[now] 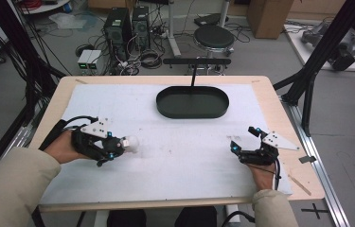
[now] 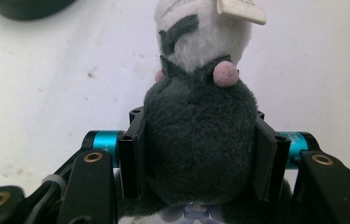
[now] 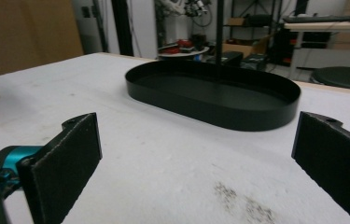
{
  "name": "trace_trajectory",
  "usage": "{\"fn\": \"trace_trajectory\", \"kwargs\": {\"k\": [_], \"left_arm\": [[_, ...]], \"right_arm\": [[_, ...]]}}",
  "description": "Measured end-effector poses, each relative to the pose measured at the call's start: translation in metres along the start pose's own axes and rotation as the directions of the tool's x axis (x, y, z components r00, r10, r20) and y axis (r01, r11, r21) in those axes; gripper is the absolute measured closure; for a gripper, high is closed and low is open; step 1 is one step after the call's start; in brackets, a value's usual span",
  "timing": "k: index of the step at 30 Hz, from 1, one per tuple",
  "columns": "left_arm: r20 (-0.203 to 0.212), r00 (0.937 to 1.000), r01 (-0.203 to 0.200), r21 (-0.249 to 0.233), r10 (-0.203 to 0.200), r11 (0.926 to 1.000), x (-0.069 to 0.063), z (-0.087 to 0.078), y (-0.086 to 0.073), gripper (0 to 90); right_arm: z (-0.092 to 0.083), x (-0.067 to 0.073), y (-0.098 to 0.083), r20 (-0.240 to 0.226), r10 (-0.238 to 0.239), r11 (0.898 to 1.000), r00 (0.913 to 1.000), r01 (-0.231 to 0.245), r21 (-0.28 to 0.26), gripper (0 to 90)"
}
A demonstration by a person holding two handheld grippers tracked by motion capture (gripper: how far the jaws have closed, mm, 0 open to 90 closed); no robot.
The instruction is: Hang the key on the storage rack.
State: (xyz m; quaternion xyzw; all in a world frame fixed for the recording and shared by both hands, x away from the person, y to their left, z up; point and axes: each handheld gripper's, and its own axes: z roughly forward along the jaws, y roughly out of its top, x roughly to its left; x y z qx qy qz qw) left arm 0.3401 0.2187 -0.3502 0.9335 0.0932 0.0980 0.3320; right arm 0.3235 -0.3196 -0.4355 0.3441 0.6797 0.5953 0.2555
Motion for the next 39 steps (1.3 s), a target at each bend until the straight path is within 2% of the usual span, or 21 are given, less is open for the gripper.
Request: {"fn": "trace_trajectory", "kwargs": {"k": [2,8,11,13,16,19,20,21,23,24,26,27,28,29,30,31,32,33,36,38,39], "left_arm": [[-0.007,1.0,0.003,-0.033,-0.003,0.9995,0.002,-0.001,0.008,47.7],[0.011,0.9999,0.007,-0.055,-0.006,0.9985,0.006,-0.001,0.022,47.7],[0.019,0.9997,0.019,-0.082,-0.017,0.9964,0.01,0.001,0.03,47.7],[0.017,0.9996,0.023,-0.099,-0.021,0.9948,0.013,0.0,0.036,47.7],[0.024,0.9996,0.02,-0.125,-0.017,0.992,0.013,0.0,0.046,47.8],[0.03,0.9996,0.007,-0.144,-0.003,0.9896,0.013,0.003,0.056,47.8],[0.036,0.9993,0.004,-0.141,0.001,0.9899,0.013,0.004,0.059,47.8],[0.037,0.9993,0.0,-0.143,0.005,0.9897,0.012,0.006,0.061,47.8],[0.045,0.9989,-0.007,-0.148,0.014,0.989,0.011,0.01,0.067,47.8],[0.049,0.9987,-0.007,-0.151,0.014,0.9885,0.011,0.012,0.069,47.8],[0.066,0.9977,-0.008,-0.162,0.019,0.9868,0.009,0.017,0.075,47.7],[0.068,0.9972,-0.021,-0.164,0.032,0.9862,0.008,0.019,0.077,47.8],[0.074,0.9966,-0.025,-0.164,0.038,0.9862,0.008,0.021,0.079,47.8],[0.078,0.9962,-0.025,-0.164,0.039,0.9861,0.008,0.023,0.081,47.8],[0.079,0.9961,-0.027,-0.162,0.04,0.9864,0.007,0.025,0.083,47.7],[0.086,0.9954,-0.028,-0.159,0.042,0.9868,0.007,0.027,0.084,47.7],[0.092,0.995,-0.026,-0.16,0.041,0.9868,0.007,0.028,0.085,47.7],[0.092,0.9947,-0.032,-0.156,0.046,0.9872,0.007,0.03,0.086,47.8],[0.096,0.9941,-0.034,-0.157,0.049,0.9871,0.006,0.033,0.089,47.7],[0.102,0.9932,-0.039,-0.158,0.056,0.9866,0.006,0.035,0.09,47.7],[0.103,0.9933,-0.035,-0.163,0.052,0.9861,0.005,0.037,0.091,47.7]], "right_arm": [[0.002,0.001,0.013,-0.041,-0.03,0.999,0.9987,0.031,0.019,0.6],[0.008,0.005,0.035,-0.106,-0.074,0.993,0.9916,0.082,0.08,0.6],[0.018,0.009,0.052,-0.179,-0.099,0.989,0.9789,0.117,0.093,0.6],[0.021,0.01,0.056,-0.191,-0.103,0.988,0.976,0.123,0.096,0.6],[0.031,0.014,0.073,-0.261,-0.108,0.984,0.9592,0.14,0.106,0.6],[0.036,0.018,0.081,-0.287,-0.115,0.982,0.9508,0.153,0.113,0.6],[0.041,0.021,0.089,-0.312,-0.145,0.978,0.9391,0.184,0.101,0.6],[0.041,0.021,0.089,-0.312,-0.145,0.978,0.9391,0.184,0.101,0.6],[0.046,0.028,0.1,-0.365,-0.15,0.976,0.9188,0.196,0.091,0.6],[0.046,0.028,0.1,-0.365,-0.15,0.976,0.9188,0.196,0.091,0.6],[0.05,0.031,0.106,-0.392,-0.149,0.975,0.9077,0.201,0.095,0.6],[0.054,0.035,0.111,-0.416,-0.158,0.971,0.8955,0.218,0.101,0.6],[0.054,0.035,0.111,-0.416,-0.158,0.971,0.8955,0.218,0.101,0.6],[0.056,0.038,0.113,-0.43,-0.161,0.969,0.8884,0.225,0.101,0.6],[0.062,0.042,0.116,-0.458,-0.166,0.964,0.8733,0.241,0.11,0.6],[0.066,0.045,0.117,-0.473,-0.163,0.962,0.8659,0.245,0.117,0.6],[0.066,0.045,0.117,-0.473,-0.163,0.962,0.8659,0.245,0.117,0.6],[0.069,0.048,0.118,-0.485,-0.159,0.96,0.8601,0.249,0.127,0.6],[0.08,0.056,0.12,-0.525,-0.167,0.95,0.8346,0.279,0.141,0.6],[0.091,0.064,0.121,-0.548,-0.181,0.938,0.8166,0.311,0.153,0.6],[0.091,0.064,0.121,-0.548,-0.181,0.938,0.8166,0.311,0.153,0.6]]}}
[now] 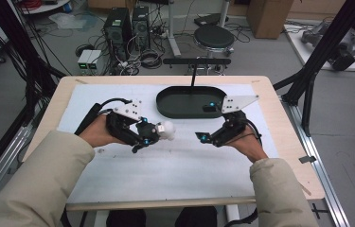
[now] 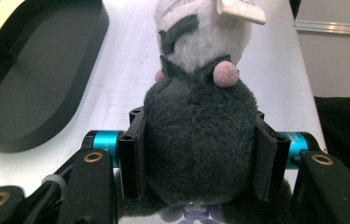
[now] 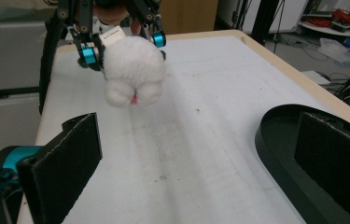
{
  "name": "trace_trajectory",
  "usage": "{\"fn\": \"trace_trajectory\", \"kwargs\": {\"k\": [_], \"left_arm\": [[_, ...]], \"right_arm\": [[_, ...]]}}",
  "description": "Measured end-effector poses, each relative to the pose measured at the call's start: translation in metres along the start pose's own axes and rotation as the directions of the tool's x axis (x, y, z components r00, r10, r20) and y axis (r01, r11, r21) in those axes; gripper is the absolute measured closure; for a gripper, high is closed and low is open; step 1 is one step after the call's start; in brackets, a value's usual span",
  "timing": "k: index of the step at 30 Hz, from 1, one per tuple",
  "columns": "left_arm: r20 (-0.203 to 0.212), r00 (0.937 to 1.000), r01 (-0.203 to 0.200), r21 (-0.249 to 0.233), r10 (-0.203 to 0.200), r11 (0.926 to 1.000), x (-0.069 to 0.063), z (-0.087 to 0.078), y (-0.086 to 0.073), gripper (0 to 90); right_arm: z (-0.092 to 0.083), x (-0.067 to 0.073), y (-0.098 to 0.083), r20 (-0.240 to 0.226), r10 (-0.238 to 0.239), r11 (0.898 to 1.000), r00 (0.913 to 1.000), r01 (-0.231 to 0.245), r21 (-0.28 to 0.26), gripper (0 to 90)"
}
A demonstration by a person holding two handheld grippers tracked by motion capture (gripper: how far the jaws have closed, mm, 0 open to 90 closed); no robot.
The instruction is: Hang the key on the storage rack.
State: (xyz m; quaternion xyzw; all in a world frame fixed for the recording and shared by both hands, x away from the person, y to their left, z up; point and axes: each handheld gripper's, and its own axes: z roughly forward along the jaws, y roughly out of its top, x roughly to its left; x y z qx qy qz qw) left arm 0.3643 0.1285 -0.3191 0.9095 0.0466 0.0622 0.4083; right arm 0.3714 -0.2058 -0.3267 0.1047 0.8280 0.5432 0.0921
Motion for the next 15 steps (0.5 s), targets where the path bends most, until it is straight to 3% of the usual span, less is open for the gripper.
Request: {"fn": "trace_trajectory", "kwargs": {"k": [5,15], "left_arm": [[0.017,0.9998,-0.009,0.002,0.009,1.0,-0.001,0.007,0.004,47.8],[0.049,0.9983,-0.032,0.013,0.031,0.9994,-0.005,0.019,0.011,47.7]], "right_arm": [[0.022,0.003,0.004,-0.077,-0.01,0.999,0.997,0.012,0.035,0.6],[0.043,0.009,0.007,-0.163,-0.014,0.998,0.9865,0.025,0.064,0.6]]}}
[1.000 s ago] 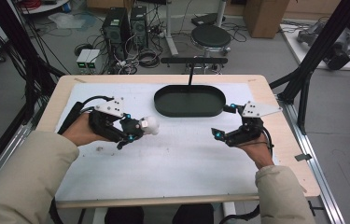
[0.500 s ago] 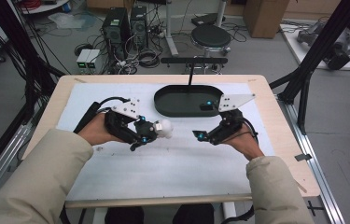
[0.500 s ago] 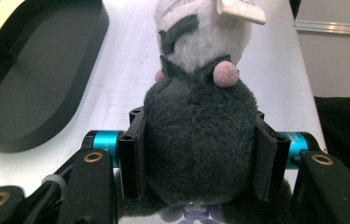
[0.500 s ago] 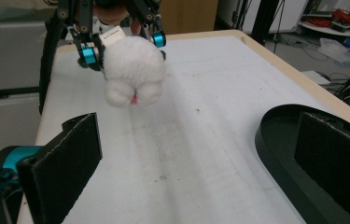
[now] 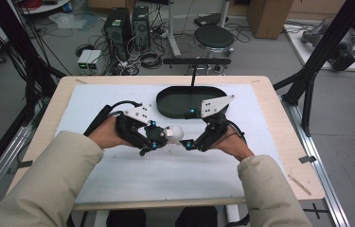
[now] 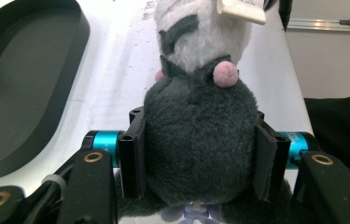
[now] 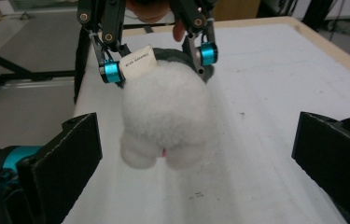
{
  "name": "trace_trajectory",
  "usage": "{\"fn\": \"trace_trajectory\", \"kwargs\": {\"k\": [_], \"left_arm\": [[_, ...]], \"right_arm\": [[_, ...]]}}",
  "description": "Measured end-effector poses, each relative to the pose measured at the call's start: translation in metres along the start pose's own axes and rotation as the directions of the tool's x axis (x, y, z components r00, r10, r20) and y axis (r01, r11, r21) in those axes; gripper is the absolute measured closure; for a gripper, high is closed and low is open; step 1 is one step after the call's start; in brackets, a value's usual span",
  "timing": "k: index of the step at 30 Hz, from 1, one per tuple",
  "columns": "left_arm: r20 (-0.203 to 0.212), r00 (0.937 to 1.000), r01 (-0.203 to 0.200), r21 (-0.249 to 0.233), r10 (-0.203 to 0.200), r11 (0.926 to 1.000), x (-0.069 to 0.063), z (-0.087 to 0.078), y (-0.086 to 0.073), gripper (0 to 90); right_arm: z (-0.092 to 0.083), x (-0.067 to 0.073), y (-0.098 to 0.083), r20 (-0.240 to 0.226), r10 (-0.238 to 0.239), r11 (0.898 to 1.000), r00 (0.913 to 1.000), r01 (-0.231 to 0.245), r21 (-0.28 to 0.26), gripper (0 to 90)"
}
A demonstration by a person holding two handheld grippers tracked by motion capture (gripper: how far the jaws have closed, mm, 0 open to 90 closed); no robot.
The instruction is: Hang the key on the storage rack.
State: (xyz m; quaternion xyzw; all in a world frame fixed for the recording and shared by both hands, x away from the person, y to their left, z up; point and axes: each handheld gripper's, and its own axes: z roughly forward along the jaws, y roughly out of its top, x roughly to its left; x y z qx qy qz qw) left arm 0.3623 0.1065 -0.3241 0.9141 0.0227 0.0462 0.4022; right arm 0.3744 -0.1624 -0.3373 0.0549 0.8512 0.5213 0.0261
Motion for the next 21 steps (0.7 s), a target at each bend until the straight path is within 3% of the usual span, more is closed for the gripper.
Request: {"fn": "trace_trajectory", "kwargs": {"k": [8,9,10,13,15,21], "left_arm": [[0.012,0.9998,-0.013,-0.005,0.013,0.9999,-0.002,0.005,0.001,47.6],[0.015,0.9997,-0.02,-0.006,0.02,0.9998,-0.002,0.005,0.002,47.6],[0.02,0.9996,-0.022,-0.003,0.022,0.9998,-0.003,0.004,0.002,47.6],[0.012,0.9997,-0.019,-0.005,0.019,0.9998,-0.004,0.005,0.003,47.6],[0.015,0.9996,-0.024,-0.001,0.024,0.9997,-0.002,0.004,0.001,47.6],[0.022,0.9995,-0.022,-0.009,0.022,0.9997,-0.003,0.006,0.0,45.9]], "right_arm": [[0.017,0.002,0.007,-0.065,-0.032,0.999,0.9974,0.034,0.027,5.1],[0.02,0.002,0.009,-0.085,-0.039,0.998,0.9957,0.043,0.045,21.2],[0.02,0.002,0.009,-0.085,-0.039,0.998,0.9957,0.043,0.045,21.2],[0.026,0.002,0.01,-0.123,-0.058,0.995,0.9908,0.067,0.071,45.6],[0.026,0.004,0.011,-0.125,-0.074,0.993,0.9893,0.086,0.086,51.6],[0.025,0.005,0.012,-0.127,-0.088,0.989,0.988,0.102,0.105,55.4]]}}
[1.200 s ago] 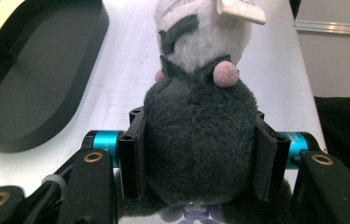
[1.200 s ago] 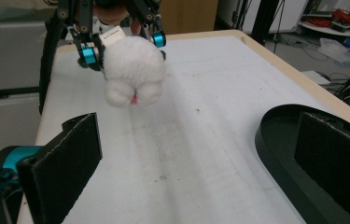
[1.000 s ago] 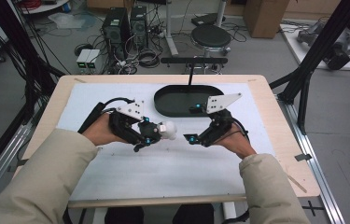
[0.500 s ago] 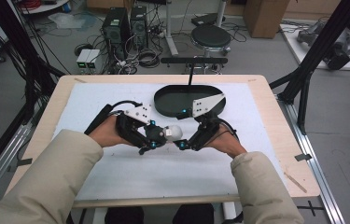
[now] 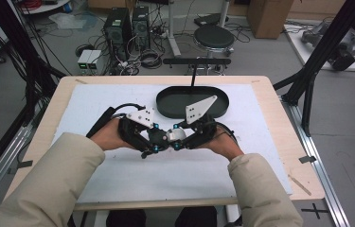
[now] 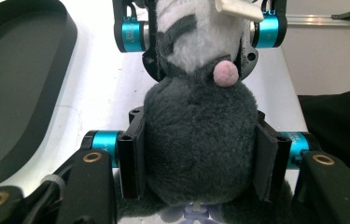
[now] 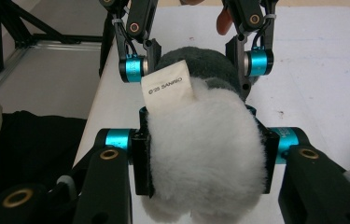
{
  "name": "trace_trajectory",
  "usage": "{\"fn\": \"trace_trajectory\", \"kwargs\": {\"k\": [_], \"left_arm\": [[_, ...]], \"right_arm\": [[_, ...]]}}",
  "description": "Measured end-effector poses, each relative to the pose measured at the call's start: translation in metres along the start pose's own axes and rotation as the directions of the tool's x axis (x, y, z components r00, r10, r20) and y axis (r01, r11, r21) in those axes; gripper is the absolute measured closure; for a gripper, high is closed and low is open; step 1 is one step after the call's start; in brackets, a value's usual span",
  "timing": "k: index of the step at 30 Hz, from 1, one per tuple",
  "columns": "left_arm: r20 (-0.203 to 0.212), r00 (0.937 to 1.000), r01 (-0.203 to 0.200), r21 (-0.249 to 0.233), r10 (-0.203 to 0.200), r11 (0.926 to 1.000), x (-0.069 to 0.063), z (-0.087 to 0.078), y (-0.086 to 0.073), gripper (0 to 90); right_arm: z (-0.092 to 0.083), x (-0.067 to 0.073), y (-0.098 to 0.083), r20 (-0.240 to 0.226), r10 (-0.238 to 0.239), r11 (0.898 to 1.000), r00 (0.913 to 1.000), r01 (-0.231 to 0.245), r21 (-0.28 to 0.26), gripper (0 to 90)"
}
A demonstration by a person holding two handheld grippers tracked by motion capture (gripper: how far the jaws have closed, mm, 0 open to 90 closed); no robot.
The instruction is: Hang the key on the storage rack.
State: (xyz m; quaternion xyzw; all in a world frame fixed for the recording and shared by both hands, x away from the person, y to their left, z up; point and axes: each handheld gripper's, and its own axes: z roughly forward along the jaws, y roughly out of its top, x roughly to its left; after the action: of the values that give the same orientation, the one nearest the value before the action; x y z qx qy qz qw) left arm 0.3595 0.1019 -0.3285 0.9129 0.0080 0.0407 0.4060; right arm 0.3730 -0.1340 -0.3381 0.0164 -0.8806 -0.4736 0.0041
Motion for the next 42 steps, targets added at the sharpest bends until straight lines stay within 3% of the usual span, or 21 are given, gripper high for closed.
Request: {"fn": "trace_trajectory", "kwargs": {"k": [9,10,11,12,16,21,22,23,26,27,28,29,30,31,32,33,36,39,40,41,42], "left_arm": [[0.002,0.9991,0.041,-0.032,-0.041,0.9986,0.003,-0.002,0.0,32.5],[0.0,0.9983,0.058,-0.05,-0.058,0.997,0.003,-0.003,-0.001,28.5],[0.018,0.9971,0.075,-0.064,-0.074,0.9951,0.004,-0.005,-0.001,8.2],[0.027,0.9952,0.095,-0.074,-0.094,0.9927,0.004,-0.006,-0.002,8.2],[-0.021,0.9942,0.103,-0.112,-0.106,0.9883,0.003,-0.019,-0.009,1.7],[-0.096,0.9835,0.137,-0.152,-0.153,0.9789,0.0,-0.034,-0.03,1.7],[-0.109,0.9806,0.144,-0.164,-0.163,0.9759,-0.001,-0.038,-0.035,1.7],[-0.122,0.978,0.147,-0.175,-0.17,0.9735,-0.002,-0.041,-0.039,1.7],[-0.196,0.9531,0.184,-0.233,-0.231,0.955,-0.004,-0.055,-0.062,1.7],[-0.196,0.9531,0.184,-0.233,-0.231,0.955,-0.004,-0.055,-0.062,1.7],[-0.209,0.946,0.196,-0.238,-0.248,0.9512,-0.004,-0.059,-0.067,1.7],[-0.227,0.9386,0.201,-0.253,-0.26,0.9463,-0.005,-0.061,-0.073,1.7],[-0.248,0.9301,0.205,-0.261,-0.271,0.9432,-0.007,-0.064,-0.078,1.7],[-0.265,0.9209,0.213,-0.274,-0.286,0.9379,-0.008,-0.067,-0.084,1.7],[-0.286,0.912,0.213,-0.283,-0.294,0.9351,-0.01,-0.07,-0.089,1.7],[-0.312,0.9001,0.214,-0.294,-0.305,0.9316,-0.012,-0.074,-0.095,1.7],[-0.357,0.8653,0.23,-0.34,-0.351,0.9118,-0.019,-0.081,-0.115,1.7],[-0.367,0.8436,0.258,-0.364,-0.392,0.895,-0.025,-0.087,-0.136,1.7],[-0.378,0.836,0.26,-0.367,-0.398,0.8933,-0.027,-0.088,-0.141,1.7],[-0.383,0.8291,0.263,-0.375,-0.407,0.8887,-0.029,-0.089,-0.146,1.7],[-0.39,0.8231,0.264,-0.38,-0.412,0.8865,-0.031,-0.091,-0.149,1.7]], "right_arm": [[-0.003,-0.001,0.0,0.015,0.026,1.0,0.9995,-0.026,-0.017,55.9],[-0.005,-0.001,0.0,0.018,0.04,0.999,0.999,-0.039,-0.016,55.9],[-0.007,-0.002,-0.001,0.033,0.048,0.999,0.9983,-0.047,-0.015,56.0],[-0.007,-0.002,-0.001,0.033,0.048,0.999,0.9983,-0.047,-0.015,56.0],[-0.022,-0.005,-0.006,0.082,0.115,0.993,0.99,-0.112,-0.038,56.0],[-0.038,-0.008,-0.011,0.14,0.167,0.984,0.9759,-0.156,-0.088,55.9],[-0.047,-0.01,-0.013,0.186,0.203,0.976,0.9613,-0.184,-0.113,55.9],[-0.051,-0.011,-0.015,0.199,0.207,0.975,0.958,-0.186,-0.121,55.9],[-0.066,-0.014,-0.018,0.266,0.278,0.956,0.9229,-0.239,-0.17,55.9],[-0.066,-0.014,-0.018,0.266,0.278,0.956,0.9229,-0.239,-0.17,55.9],[-0.071,-0.015,-0.019,0.296,0.302,0.948,0.906,-0.254,-0.191,56.0],[-0.081,-0.017,-0.02,0.34,0.344,0.932,0.8751,-0.275,-0.234,56.0],[-0.081,-0.017,-0.02,0.34,0.344,0.932,0.8751,-0.275,-0.234,56.0],[-0.091,-0.018,-0.021,0.404,0.372,0.924,0.8358,-0.29,-0.251,56.0],[-0.095,-0.019,-0.021,0.431,0.387,0.918,0.8153,-0.296,-0.265,56.0],[-0.095,-0.019,-0.021,0.431,0.387,0.918,0.8153,-0.296,-0.265,56.0],[-0.108,-0.021,-0.021,0.502,0.423,0.903,0.7549,-0.304,-0.303,56.0],[-0.118,-0.022,-0.021,0.56,0.447,0.893,0.6978,-0.315,-0.321,56.0],[-0.123,-0.024,-0.021,0.586,0.464,0.885,0.6643,-0.319,-0.339,55.9],[-0.123,-0.024,-0.021,0.586,0.464,0.885,0.6643,-0.319,-0.339,55.9],[-0.125,-0.025,-0.021,0.598,0.473,0.881,0.647,-0.322,-0.347,56.0]]}}
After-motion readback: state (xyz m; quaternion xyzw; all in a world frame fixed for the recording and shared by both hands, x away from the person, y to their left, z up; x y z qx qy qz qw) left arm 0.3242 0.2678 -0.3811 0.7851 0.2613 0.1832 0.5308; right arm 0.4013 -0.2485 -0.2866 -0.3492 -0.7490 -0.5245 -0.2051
